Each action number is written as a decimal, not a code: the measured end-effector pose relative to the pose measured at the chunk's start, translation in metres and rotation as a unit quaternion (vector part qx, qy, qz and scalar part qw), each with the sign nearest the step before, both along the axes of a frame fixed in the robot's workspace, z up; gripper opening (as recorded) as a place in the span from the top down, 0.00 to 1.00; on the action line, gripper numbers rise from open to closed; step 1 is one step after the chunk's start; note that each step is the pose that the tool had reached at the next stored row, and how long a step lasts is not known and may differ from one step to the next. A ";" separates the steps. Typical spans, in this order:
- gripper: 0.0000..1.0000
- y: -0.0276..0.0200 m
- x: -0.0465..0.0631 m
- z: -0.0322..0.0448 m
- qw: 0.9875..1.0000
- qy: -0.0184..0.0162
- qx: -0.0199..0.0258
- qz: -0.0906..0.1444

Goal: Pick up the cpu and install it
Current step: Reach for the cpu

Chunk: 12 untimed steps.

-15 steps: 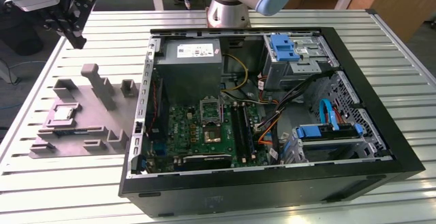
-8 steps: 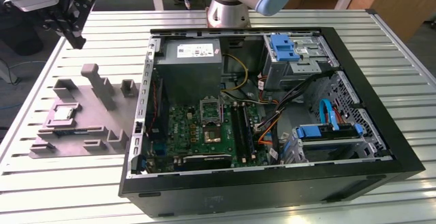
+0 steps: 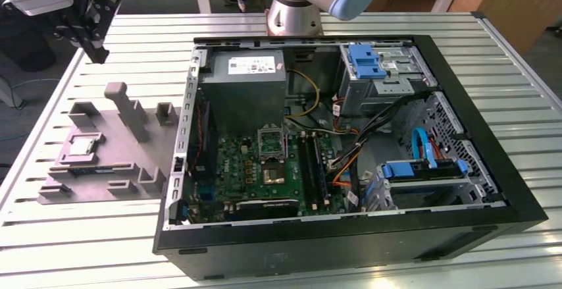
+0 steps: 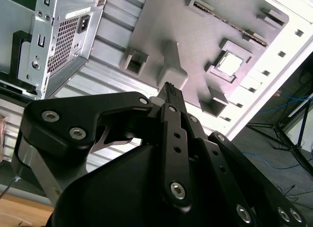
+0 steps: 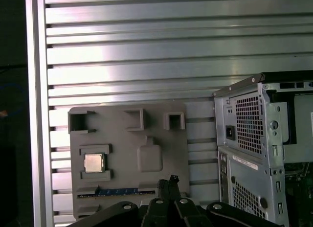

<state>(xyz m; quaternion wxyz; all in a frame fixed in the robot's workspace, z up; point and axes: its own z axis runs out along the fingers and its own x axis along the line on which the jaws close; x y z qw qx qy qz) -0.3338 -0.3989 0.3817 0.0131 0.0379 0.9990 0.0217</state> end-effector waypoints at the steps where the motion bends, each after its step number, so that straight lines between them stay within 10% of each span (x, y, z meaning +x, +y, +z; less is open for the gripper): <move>1: 0.89 0.0000 0.000 0.0000 1.000 0.000 0.000 0.000; 12: 0.89 0.0000 -0.012 -0.0009 1.000 0.002 0.000 0.000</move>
